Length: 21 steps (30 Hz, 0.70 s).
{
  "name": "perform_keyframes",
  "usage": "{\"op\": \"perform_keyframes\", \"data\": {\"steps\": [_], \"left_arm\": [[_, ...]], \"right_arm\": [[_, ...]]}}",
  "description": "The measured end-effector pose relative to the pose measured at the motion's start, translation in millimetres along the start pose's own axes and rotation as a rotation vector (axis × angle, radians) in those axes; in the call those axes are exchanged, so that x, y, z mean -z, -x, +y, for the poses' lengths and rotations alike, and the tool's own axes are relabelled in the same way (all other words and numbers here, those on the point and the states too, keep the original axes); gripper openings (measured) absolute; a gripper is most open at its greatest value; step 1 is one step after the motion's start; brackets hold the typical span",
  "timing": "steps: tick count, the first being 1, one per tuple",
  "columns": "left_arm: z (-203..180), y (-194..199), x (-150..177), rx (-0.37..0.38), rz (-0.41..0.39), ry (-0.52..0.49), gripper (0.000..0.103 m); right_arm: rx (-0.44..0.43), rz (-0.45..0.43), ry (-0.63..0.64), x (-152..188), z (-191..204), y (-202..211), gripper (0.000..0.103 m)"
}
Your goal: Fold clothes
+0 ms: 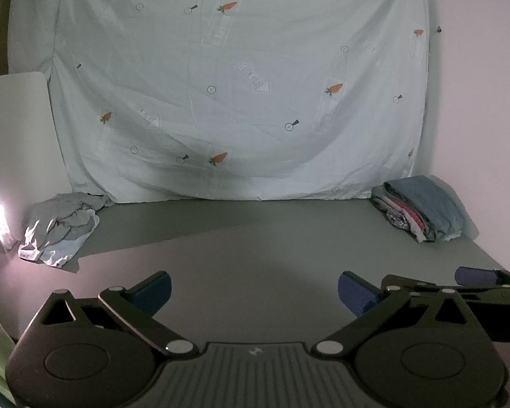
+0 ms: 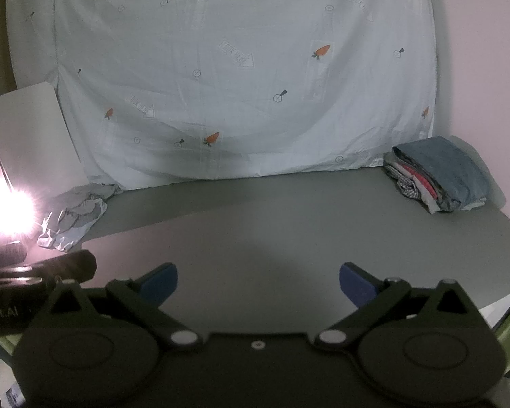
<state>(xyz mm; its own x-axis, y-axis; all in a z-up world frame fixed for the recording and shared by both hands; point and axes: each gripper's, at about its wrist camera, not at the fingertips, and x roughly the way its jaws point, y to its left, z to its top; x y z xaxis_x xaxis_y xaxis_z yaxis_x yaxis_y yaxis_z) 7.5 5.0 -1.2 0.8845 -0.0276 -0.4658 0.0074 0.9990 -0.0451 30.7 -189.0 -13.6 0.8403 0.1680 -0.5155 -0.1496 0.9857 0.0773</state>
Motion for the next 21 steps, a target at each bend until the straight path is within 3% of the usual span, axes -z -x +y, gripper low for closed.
{"op": "perform_keyframes", "data": {"steps": [21], "left_arm": [[5.2, -7.4, 4.5, 0.013, -0.001, 0.002, 0.103]], "right_arm": [[0.016, 0.005, 0.011, -0.6, -1.1, -8.8, 0.103]]}}
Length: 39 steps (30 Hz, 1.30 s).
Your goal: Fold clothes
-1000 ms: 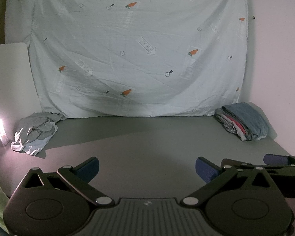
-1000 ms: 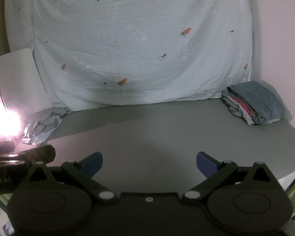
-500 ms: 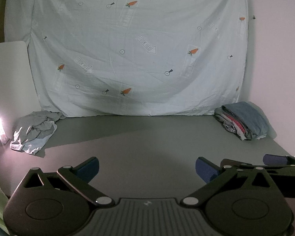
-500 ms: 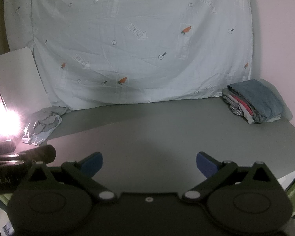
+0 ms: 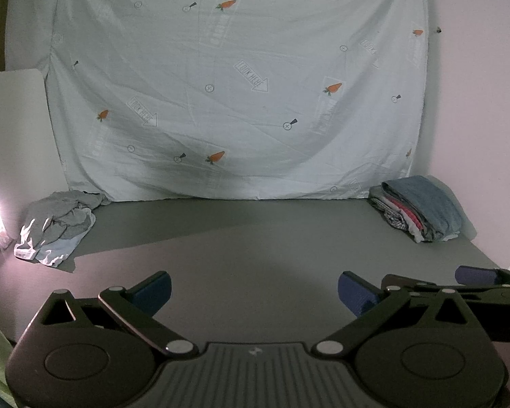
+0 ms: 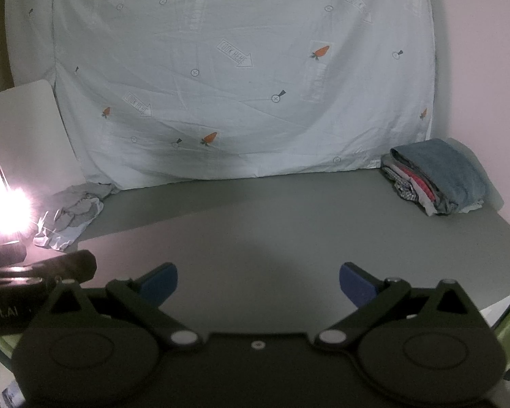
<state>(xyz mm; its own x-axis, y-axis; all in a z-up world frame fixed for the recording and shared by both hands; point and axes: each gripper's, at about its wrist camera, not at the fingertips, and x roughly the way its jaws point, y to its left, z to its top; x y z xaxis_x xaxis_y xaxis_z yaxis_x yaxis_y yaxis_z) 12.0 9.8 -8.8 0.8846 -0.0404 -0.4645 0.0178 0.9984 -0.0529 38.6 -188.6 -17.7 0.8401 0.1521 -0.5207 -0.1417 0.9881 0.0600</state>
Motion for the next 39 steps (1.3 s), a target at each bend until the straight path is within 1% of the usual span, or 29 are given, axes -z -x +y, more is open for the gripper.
{"op": "perform_keyframes", "data": {"steps": [12, 16, 19, 20, 24, 26, 28, 31, 33, 35, 37, 38, 39], "left_arm": [[4.7, -17.2, -4.4, 0.007, 0.024, 0.013, 0.103], [5.7, -30.7, -7.0, 0.012, 0.036, 0.009, 0.103], [6.8, -49.5, -11.6, 0.024, 0.055, 0.022, 0.103], [7.5, -56.0, -13.3, 0.037, 0.065, 0.037, 0.103], [26.1, -94.8, -28.4, 0.188, 0.123, 0.223, 0.103], [34.0, -116.1, -35.7, 0.21, 0.148, 0.281, 0.103], [41.5, -135.4, -41.5, 0.209, 0.168, 0.313, 0.103], [53.1, -165.8, -53.0, 0.173, 0.22, 0.308, 0.103], [64.4, -181.9, -60.3, 0.113, 0.237, 0.306, 0.103], [76.5, -197.1, -67.4, 0.046, 0.25, 0.306, 0.103], [91.4, -210.3, -74.3, -0.019, 0.258, 0.304, 0.102], [101.8, -214.8, -77.5, -0.051, 0.256, 0.301, 0.102], [112.3, -219.2, -80.7, -0.082, 0.255, 0.298, 0.102]], "right_arm": [[0.01, 0.021, 0.001, 0.2, 3.8, -11.2, 0.103], [0.018, 0.037, 0.002, 0.0, 3.9, -20.9, 0.103], [0.057, 0.062, 0.036, -0.1, 4.9, -34.9, 0.103], [0.067, 0.063, 0.046, -1.0, 4.8, -38.6, 0.103], [0.044, 0.02, 0.03, -9.2, -4.5, -60.1, 0.103], [0.014, 0.016, -0.005, -17.7, -10.3, -80.3, 0.103], [-0.026, 0.036, -0.028, -25.9, -12.4, -106.5, 0.103], [-0.071, 0.091, -0.01, -35.3, -3.5, -152.8, 0.102], [-0.088, 0.113, 0.032, -40.0, 8.0, -178.5, 0.096], [-0.108, 0.124, 0.091, -43.8, 23.1, -202.9, 0.082], [-0.12, 0.134, 0.157, -46.9, 40.3, -225.5, 0.07], [-0.126, 0.144, 0.186, -48.1, 49.1, -236.1, 0.065], [-0.135, 0.157, 0.214, -49.6, 59.0, -246.5, 0.063]]}}
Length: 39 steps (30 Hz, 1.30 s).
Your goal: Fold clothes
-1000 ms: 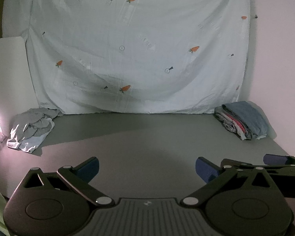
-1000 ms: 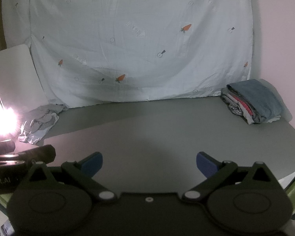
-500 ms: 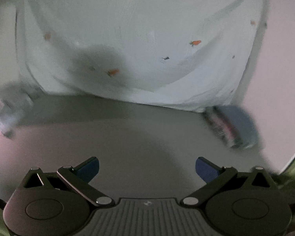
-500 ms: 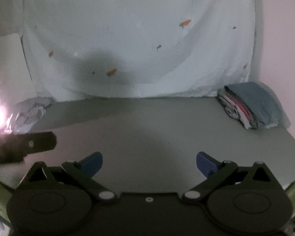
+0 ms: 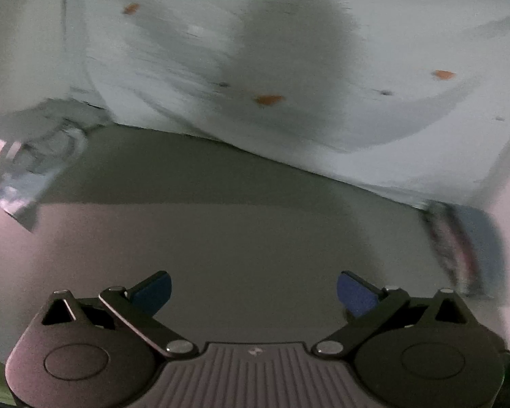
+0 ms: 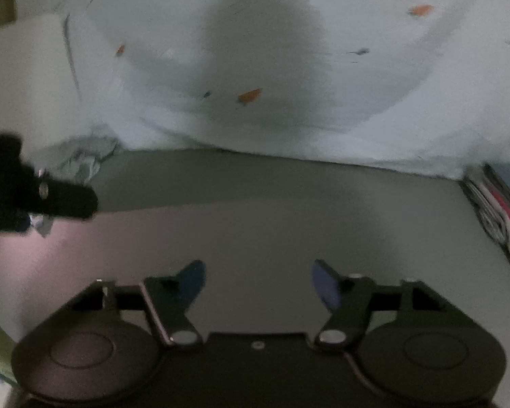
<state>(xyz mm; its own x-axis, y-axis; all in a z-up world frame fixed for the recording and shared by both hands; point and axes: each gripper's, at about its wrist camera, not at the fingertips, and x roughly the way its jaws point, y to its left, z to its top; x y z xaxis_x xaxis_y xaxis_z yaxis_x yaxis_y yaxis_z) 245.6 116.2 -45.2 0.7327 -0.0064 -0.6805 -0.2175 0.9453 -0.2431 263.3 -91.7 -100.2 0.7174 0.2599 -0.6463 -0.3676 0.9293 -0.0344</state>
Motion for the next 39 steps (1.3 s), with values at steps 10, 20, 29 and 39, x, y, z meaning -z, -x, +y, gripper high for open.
{"op": "perform_keyframes", "data": {"steps": [10, 20, 29, 39], "left_arm": [[148.6, -60.0, -69.2, -0.222, -0.006, 0.105, 0.102], [325.0, -173.6, -135.1, -0.439, 0.008, 0.094, 0.091], [404.7, -232.2, -145.1, -0.465, 0.013, 0.098, 0.078], [432.3, -222.4, -157.0, -0.406, 0.0, 0.284, 0.079]], "right_arm": [[-0.044, -0.011, 0.378, -42.7, 122.1, -87.3, 0.053], [-0.209, 0.037, 0.496, -116.9, 298.1, -211.5, 0.024], [-0.405, -0.02, 0.841, -152.4, 407.7, -317.0, 0.057], [-0.411, -0.234, 1.281, -116.2, 455.2, -329.9, 0.011]]}}
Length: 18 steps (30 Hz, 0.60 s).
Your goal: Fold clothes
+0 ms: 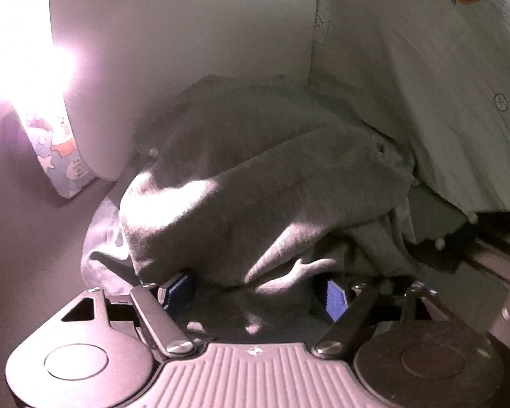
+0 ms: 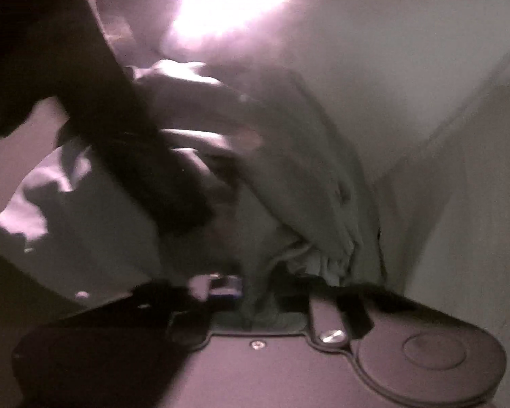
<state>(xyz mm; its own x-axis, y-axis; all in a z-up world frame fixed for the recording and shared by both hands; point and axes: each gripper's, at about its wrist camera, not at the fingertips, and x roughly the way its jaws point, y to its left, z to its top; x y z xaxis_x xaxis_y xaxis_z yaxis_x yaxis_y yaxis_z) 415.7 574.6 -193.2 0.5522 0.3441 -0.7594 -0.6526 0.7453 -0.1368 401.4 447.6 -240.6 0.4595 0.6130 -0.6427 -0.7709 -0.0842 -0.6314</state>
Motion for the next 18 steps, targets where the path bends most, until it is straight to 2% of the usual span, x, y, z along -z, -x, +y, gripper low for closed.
{"op": "perform_keyframes", "data": {"steps": [4, 5, 8, 12, 15, 18], "left_arm": [[-0.2, 30.6, -6.4, -0.006, -0.047, 0.048, 0.081], [0.6, 42.5, -7.0, -0.002, -0.064, 0.063, 0.085], [-1.1, 81.1, -9.5, -0.002, -0.126, 0.099, 0.085], [-22.4, 155.0, -0.2, 0.028, -0.235, 0.106, 0.089], [-46.5, 214.3, 13.7, 0.044, -0.315, 0.094, 0.089], [-83.1, 269.2, 45.7, 0.08, -0.347, 0.068, 0.09]], "right_arm": [[0.096, -0.1, -0.005, -5.0, -2.5, 51.7, 0.009], [0.128, -0.121, -0.007, -5.3, -4.3, 65.1, 0.009], [0.241, -0.186, -0.011, -2.5, -12.4, 111.9, 0.008], [0.399, -0.272, -0.127, 13.5, -35.0, 198.6, 0.008], [0.515, -0.305, -0.233, 41.3, -56.3, 281.8, 0.008], [0.648, -0.288, -0.385, 97.1, -71.6, 385.9, 0.009]]}}
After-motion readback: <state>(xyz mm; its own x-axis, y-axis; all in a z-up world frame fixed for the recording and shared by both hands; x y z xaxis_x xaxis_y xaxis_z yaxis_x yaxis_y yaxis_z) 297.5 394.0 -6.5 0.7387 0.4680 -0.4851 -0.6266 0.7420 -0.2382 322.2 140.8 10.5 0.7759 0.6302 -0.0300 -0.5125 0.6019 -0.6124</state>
